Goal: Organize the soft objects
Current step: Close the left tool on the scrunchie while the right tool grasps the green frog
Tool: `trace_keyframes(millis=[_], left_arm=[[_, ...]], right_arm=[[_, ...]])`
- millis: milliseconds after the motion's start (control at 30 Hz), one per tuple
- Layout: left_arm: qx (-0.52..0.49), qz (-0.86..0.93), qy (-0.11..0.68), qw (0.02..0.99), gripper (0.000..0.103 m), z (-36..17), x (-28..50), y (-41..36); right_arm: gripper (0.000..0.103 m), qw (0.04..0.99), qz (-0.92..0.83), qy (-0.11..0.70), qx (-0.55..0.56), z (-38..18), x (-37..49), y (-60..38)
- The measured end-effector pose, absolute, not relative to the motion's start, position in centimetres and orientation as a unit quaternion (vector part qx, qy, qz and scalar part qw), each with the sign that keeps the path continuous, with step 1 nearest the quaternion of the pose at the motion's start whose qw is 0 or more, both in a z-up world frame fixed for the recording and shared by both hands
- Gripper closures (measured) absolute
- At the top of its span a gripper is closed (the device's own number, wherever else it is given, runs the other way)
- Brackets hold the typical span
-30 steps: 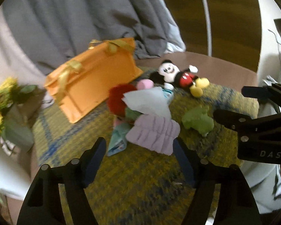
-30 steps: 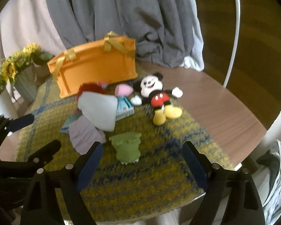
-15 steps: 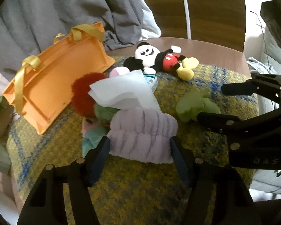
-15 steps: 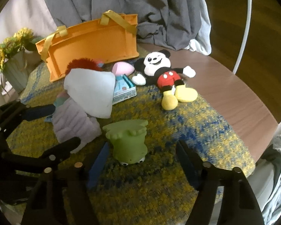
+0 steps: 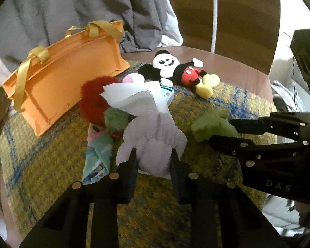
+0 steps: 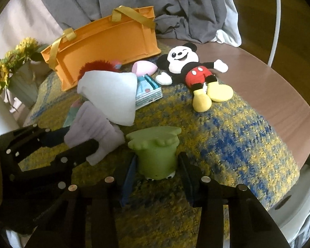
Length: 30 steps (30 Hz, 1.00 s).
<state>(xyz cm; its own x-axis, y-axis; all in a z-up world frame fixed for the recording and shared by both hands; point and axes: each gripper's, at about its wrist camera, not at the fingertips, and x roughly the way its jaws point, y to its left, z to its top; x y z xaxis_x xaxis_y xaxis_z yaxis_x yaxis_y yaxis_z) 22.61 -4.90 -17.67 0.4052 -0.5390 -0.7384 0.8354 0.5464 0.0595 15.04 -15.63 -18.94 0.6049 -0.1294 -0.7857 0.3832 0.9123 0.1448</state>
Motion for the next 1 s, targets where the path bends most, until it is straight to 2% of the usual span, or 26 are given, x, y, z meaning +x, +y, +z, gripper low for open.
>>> trace_keyframes(millis=[400,1000], left_arm=[[0.155,-0.413,0.326,0.836,0.078,-13.5,21.3,-2.4],[0.088,-0.396,0.237,0.883,0.078,-4.7,22.3,-0.6]], right_arm=[[0.062,0.897,-0.15,0.387,0.15,-15.4,13.6,-14.7],[0.062,0.938,-0.164,0.281,0.119,-6.6,13.7,-14.0]])
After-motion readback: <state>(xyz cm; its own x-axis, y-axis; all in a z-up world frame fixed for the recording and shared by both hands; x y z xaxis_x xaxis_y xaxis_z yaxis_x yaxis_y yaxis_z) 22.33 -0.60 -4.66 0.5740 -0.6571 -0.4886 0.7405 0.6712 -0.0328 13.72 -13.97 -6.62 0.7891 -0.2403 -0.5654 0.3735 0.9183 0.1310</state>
